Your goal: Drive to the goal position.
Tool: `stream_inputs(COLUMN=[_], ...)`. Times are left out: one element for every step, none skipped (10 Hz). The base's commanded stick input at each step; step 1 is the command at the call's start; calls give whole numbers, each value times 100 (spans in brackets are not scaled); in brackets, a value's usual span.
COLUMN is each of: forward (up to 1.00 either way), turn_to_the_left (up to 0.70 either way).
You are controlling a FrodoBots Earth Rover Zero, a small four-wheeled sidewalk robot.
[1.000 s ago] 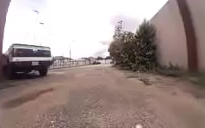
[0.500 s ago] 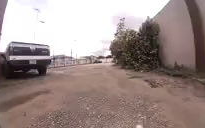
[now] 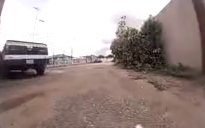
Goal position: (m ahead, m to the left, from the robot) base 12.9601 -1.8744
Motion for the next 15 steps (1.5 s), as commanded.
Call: stream_inputs(forward=[50,50,50,50,50,50,50,50,50,50,50,50,50,50,50], turn_to_the_left=[-1,-1,-1,-1,-1,-1,-1,-1,-1,-1,-1,-1,-1,-1,-1])
